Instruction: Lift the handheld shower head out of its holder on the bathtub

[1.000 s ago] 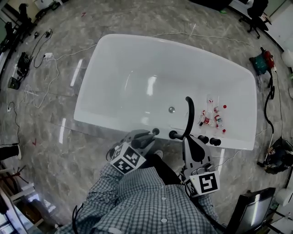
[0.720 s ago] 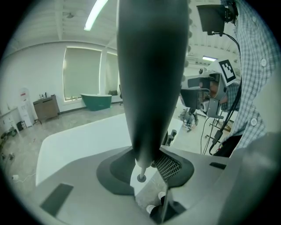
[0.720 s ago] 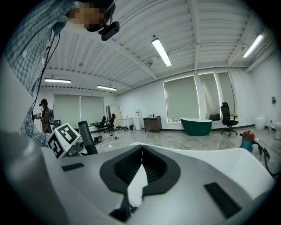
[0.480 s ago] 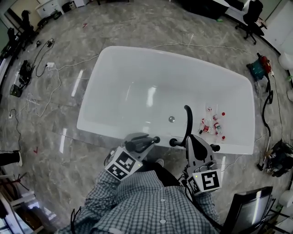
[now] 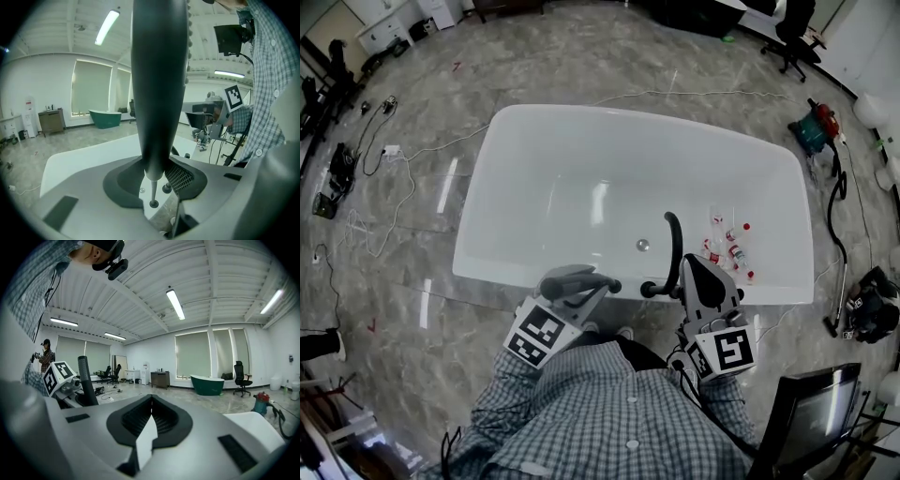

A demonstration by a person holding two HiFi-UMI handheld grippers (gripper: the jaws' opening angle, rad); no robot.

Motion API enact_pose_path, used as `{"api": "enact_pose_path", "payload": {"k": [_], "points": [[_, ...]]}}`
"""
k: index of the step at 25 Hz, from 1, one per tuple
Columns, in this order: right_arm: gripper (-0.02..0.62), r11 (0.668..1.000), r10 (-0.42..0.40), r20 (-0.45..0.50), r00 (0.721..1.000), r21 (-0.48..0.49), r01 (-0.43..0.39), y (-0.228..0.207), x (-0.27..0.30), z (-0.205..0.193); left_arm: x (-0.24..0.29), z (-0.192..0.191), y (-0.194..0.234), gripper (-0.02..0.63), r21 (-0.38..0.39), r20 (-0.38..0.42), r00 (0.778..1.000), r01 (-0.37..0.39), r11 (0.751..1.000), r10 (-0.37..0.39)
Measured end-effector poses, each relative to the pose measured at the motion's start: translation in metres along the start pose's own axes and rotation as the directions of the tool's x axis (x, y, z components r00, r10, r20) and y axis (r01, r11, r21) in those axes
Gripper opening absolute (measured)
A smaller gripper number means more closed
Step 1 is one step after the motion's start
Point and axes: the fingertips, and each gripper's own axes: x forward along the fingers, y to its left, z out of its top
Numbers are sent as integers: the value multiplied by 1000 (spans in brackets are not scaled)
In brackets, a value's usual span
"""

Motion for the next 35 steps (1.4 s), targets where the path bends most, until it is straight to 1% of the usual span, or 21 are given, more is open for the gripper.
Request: {"api": "enact_pose_path", "payload": {"k": [6,11,17,22,28,32,35], "points": [[15,1000,5,23,1000,-18,-5,-3,-4,12,-11,25,-2,140,26,46,999,-28,999,27],[15,999,12,34,999,-31,-11,6,-3,19,-27,40,4,140,31,89,995,-47,998,44],[15,999,13,51,999,-32,-11,4,-4,26,-42,62,9,140,33,152,986,-75,997,70],[15,999,19,60,998,-35,-17,2,-7,31,-52,83,14,140,49,209,972,-118,992,106],[15,999,20,65,998,-39,-18,2,-8,34,-65,106,14,140,59,276,954,-136,989,115],[15,999,16,71,997,-41,-13,1,-10,38,-76,125,19,140,47,332,934,-157,987,132],[15,1000,13,82,997,-26,-11,0,-10,46,-86,140,24,140,30,375,915,-170,985,147]]}}
